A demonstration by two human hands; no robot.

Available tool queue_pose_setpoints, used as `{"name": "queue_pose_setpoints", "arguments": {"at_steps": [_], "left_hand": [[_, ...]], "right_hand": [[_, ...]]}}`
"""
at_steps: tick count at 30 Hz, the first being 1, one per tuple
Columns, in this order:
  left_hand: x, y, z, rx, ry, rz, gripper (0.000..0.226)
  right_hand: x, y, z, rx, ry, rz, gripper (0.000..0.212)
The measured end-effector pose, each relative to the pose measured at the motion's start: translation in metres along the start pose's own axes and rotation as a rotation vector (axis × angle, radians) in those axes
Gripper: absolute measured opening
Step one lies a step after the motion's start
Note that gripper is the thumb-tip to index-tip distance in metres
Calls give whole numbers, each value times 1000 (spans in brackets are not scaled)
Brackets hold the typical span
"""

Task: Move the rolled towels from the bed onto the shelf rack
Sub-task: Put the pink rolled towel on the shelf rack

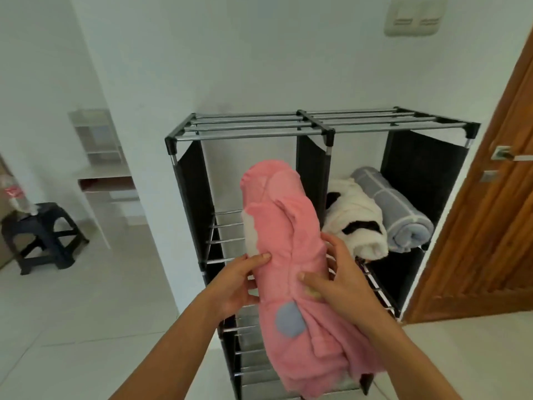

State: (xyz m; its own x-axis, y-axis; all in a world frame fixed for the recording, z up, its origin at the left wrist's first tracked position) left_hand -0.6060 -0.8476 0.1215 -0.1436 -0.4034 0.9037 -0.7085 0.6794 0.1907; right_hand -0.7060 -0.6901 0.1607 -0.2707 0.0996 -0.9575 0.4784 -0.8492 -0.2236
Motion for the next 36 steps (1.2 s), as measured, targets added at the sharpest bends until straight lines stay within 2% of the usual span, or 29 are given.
{"name": "queue_pose_setpoints", "arguments": {"at_steps": [2,4,10,14,23,26,30,36], "left_hand": [[9,-11,24,26,-4,-2,57],[21,-19,49,27,19,-6,58],[52,-20,103,-12,67,-12,39],[62,-15,133,15,98,-6,41],[87,2,172,43,164,-123,27],[90,8,182,47,186,-142,41],[76,9,196,35,181,12,69],[68,12,199,41,149,116,76]], "right_hand": [[5,19,23,23,2,-37,75],[7,34,46,54,13,-55,75],[7,55,105,148,32,-174,74],[3,68,136,166,12,-244,73],[9,78,187,164,39,-303,73],[9,80,203,145,52,-312,72],[28,85,215,111,163,-279,72],[52,86,215,110,180,-314,70]]}}
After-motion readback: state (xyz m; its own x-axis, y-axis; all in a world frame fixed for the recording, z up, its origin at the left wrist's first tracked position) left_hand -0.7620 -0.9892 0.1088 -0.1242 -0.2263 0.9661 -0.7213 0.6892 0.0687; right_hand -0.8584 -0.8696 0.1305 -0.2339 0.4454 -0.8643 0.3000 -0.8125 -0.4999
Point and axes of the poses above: each hand's wrist, its own z-axis towards the middle knuckle, its own y-axis out of the palm, x = y × z, the point moved 5 cm from there along z, towards the middle knuckle, and after that the axes turned 14 degrees about x, right-handed, at the moved point
